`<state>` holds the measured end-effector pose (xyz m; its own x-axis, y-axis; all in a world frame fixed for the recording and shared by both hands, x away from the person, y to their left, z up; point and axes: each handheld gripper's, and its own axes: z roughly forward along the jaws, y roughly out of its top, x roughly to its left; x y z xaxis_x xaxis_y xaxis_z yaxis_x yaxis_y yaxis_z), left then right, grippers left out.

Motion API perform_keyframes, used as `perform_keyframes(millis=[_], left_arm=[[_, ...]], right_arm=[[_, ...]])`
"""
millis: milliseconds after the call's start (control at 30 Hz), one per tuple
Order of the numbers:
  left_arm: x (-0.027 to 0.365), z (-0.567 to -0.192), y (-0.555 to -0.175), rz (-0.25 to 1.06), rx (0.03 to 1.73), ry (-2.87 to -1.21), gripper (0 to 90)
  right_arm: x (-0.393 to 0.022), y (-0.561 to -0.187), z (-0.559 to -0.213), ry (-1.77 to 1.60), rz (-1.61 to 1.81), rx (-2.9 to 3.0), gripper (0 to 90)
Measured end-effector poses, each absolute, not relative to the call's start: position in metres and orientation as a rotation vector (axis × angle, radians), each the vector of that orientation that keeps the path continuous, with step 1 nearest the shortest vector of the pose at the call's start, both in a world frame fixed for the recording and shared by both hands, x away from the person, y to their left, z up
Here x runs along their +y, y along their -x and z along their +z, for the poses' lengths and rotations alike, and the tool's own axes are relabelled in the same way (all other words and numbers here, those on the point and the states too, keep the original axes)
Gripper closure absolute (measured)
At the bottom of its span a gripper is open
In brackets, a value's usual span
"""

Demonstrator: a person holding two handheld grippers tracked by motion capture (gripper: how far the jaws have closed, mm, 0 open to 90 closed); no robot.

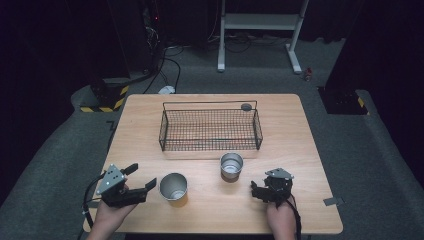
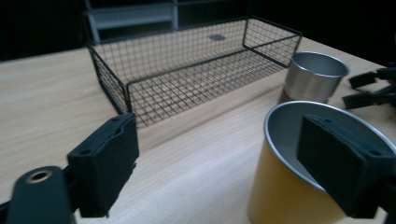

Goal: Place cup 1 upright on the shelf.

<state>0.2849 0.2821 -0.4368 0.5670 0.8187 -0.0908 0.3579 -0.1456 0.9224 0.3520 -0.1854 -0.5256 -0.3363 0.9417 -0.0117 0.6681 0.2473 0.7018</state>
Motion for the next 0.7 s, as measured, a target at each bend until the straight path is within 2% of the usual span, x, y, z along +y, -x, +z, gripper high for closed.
perform_keyframes(millis=[167,233,367,700], left_arm=[[0.277,-0.421,-0.275,0.631,0.930,-1.753,11.2],[0.270,-0.420,-0.276,0.549,0.890,-1.735,10.9],[0.260,-0.424,-0.274,0.571,0.875,-1.766,9.5],[0.241,-0.432,-0.272,0.521,0.818,-1.807,1.0]], right_arm=[[-0.185,-0.348,-0.526,-1.463,0.847,2.095,9.4],[-0.185,-0.349,-0.526,-1.464,0.846,2.095,9.3],[-0.185,-0.348,-0.526,-1.467,0.846,2.096,9.3],[-0.185,-0.348,-0.525,-1.467,0.846,2.096,9.3]])
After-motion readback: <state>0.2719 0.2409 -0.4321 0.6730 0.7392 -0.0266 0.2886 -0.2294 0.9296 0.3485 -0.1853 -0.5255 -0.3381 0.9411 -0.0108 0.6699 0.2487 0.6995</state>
